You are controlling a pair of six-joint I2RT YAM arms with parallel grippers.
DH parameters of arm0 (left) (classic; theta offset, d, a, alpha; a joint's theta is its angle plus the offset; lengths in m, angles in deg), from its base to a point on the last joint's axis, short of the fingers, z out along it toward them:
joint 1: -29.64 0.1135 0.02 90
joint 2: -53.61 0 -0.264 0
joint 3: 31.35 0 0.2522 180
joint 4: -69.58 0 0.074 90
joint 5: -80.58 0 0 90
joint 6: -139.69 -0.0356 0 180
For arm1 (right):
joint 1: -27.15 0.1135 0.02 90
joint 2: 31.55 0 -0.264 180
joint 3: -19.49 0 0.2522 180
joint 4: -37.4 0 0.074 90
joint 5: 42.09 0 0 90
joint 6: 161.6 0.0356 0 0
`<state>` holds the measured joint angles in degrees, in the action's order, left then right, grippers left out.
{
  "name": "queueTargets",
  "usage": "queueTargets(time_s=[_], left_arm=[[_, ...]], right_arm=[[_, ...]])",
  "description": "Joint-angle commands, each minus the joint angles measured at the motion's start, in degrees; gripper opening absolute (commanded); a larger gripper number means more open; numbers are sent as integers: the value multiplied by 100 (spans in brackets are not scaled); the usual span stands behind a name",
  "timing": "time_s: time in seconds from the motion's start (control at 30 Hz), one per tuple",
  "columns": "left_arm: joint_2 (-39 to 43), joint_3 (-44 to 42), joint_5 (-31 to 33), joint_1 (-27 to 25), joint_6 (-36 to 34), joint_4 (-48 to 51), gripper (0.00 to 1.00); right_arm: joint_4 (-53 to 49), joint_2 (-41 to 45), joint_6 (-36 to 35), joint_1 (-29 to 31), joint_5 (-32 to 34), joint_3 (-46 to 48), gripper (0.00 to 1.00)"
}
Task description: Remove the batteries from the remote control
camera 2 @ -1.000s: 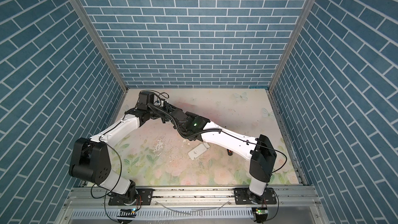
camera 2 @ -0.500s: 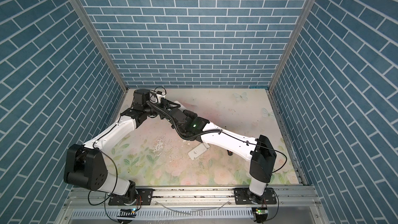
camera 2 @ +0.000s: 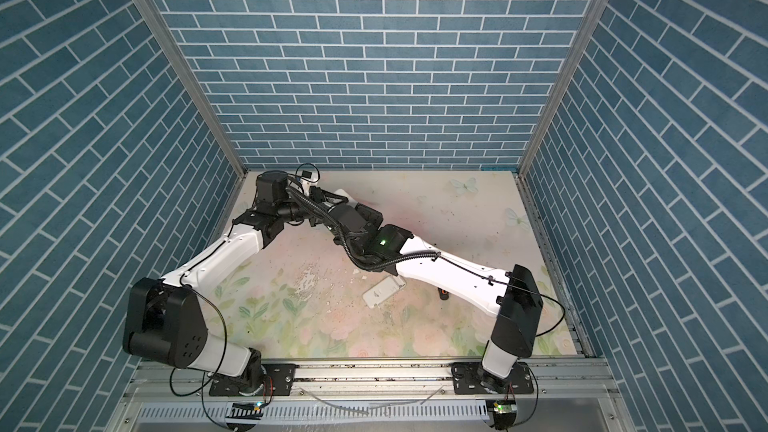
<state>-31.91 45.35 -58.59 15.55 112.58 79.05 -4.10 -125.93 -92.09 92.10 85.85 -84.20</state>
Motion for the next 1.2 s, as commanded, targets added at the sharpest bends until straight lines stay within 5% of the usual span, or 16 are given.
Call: queueTargets(time_s=[0.0, 0.27, 0.4, 0.6, 0.87, 1.17], left_arm=[[-61, -111, 36, 97, 192, -570, 0], [61, -506, 534, 187, 232, -1546, 0], [108, -1238, 967, 184, 703, -3101, 0], [-209, -1934, 1511, 35, 1112, -4953, 0], [-849, -2078, 2303, -513, 1061, -6344, 0], [-1204, -1841, 2343, -636, 1141, -6514, 0]], right_arm=[[-105, 439, 445, 44, -281, 212, 62], [-380, 1323, 1885, -45, -1613, 744, 60], [-176, 1490, 3212, -527, -2357, 885, 54], [1382, 1755, 5256, -1684, -3958, 1820, 45], [3464, 1449, 6942, -2646, -5268, 2802, 44], [3924, 915, 7494, -3127, -5833, 2609, 43]])
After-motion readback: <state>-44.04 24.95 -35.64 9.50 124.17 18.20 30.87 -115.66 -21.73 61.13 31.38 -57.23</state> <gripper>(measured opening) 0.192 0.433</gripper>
